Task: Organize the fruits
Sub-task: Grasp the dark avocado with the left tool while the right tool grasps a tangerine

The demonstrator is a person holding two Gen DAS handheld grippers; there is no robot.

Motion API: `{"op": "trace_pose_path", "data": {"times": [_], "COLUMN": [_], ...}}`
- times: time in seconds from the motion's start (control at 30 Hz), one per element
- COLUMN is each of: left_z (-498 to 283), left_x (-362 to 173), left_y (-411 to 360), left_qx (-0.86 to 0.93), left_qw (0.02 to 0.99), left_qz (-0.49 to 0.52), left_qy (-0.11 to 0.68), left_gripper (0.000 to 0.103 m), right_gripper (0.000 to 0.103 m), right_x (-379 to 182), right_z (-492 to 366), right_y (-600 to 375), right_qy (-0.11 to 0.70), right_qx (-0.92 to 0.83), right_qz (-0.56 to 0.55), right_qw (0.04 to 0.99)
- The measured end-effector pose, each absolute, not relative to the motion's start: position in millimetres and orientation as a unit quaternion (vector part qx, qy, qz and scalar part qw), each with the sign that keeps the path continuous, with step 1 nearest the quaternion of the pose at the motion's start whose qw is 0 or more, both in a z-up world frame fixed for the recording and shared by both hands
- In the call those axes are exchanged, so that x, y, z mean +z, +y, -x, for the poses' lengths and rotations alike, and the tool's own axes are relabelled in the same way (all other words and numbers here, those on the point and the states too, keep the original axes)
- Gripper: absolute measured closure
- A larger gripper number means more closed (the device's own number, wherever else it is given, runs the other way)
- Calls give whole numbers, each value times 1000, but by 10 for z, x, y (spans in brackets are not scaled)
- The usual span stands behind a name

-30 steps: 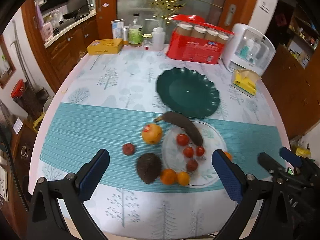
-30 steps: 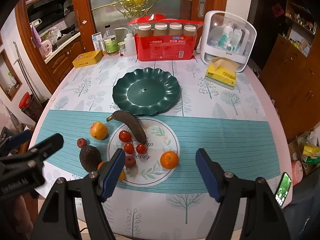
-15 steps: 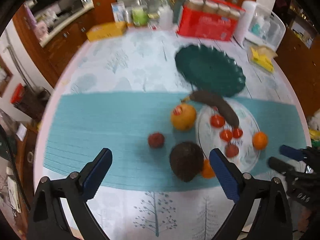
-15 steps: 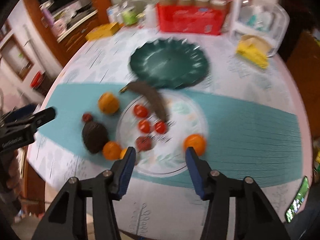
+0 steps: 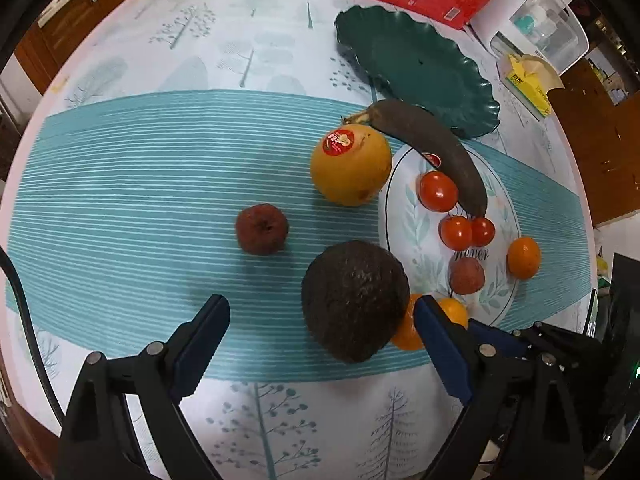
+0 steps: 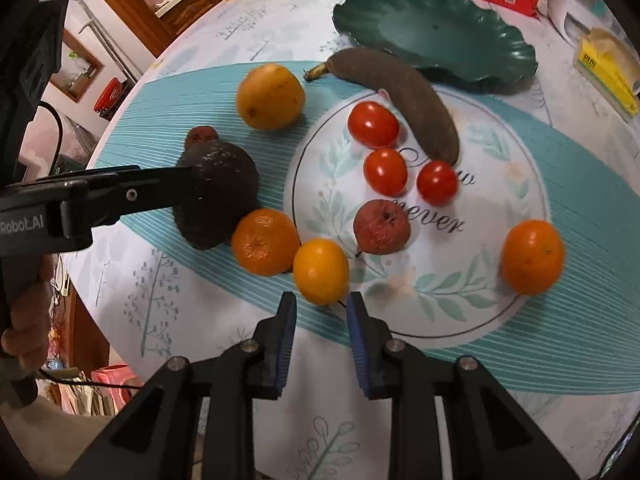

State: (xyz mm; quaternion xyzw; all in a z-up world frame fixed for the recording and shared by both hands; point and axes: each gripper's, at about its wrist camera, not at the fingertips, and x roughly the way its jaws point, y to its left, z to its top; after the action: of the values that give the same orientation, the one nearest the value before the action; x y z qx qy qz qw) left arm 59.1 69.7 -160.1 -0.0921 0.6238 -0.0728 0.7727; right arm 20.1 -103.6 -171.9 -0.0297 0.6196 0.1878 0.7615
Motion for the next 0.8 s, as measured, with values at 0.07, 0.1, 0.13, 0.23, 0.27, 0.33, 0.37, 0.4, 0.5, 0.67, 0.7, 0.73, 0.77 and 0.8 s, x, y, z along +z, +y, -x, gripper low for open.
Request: {"op": "trace_pose_path", "data": {"times": [0.07, 0.1, 0.13, 0.23, 0.27, 0.33, 0.37, 0.4, 0.5, 0.67, 0.7, 0.73, 0.77, 0.8], "left_z": [-636, -659, -677, -741, -747, -758, -763, -764, -768, -760, -754, -746, -742, -727], "left_x": [-1641, -1673, -1679, -1759, -1777, -1807, -1830, -1844, -1859, -1862, -1856, -1849, -1848, -1841], "left_y": [672, 650, 647, 604, 595, 574, 564, 556, 548, 576, 576, 572, 565, 562], "left_qx": [-77, -80, -81, -88, -89, -89, -90, -90, -90, -101, -105, -105, -103, -103], "left_qw": [770, 768, 765, 754, 752, 749, 747, 745, 745, 742, 742, 742, 743, 747], "left_qz": [95, 95, 95, 102, 103, 100, 98, 98, 101, 116, 119, 118, 117, 111], "left_qy": [626, 629, 632, 643, 645, 649, 652, 654, 653, 652, 651, 651, 650, 648], "left_gripper": [12, 16, 18, 27, 28, 28, 28, 28, 28, 38, 43, 43, 43, 43], "right_gripper": [77, 77, 77, 77, 77, 76, 76, 76, 75, 75, 75, 75, 75, 75], "right_x": [-1762, -1771, -1759, -1757, -1765, -1765, -1767, -1768, -1783, -1788, -1791, -1793, -1800, -1801], "right_z": [-214, -213, -201, -215, -228, -235, -232, -227, -227, -266, -278, -277, -299, -298], "right_y": [-1012, -998, -996, -984, -979, -974, -968, -965, -960, -904, -895, -892, -867, -863], "right_qy": [618, 616, 615, 611, 611, 610, 610, 610, 608, 600, 600, 599, 598, 597], "right_qx": [184, 183, 184, 180, 178, 176, 175, 173, 169, 157, 155, 155, 155, 154], "right_qz": [29, 27, 25, 26, 26, 27, 28, 29, 29, 40, 42, 43, 45, 47], "right_qw": [763, 766, 767, 770, 771, 772, 772, 773, 775, 783, 784, 785, 785, 786]}}
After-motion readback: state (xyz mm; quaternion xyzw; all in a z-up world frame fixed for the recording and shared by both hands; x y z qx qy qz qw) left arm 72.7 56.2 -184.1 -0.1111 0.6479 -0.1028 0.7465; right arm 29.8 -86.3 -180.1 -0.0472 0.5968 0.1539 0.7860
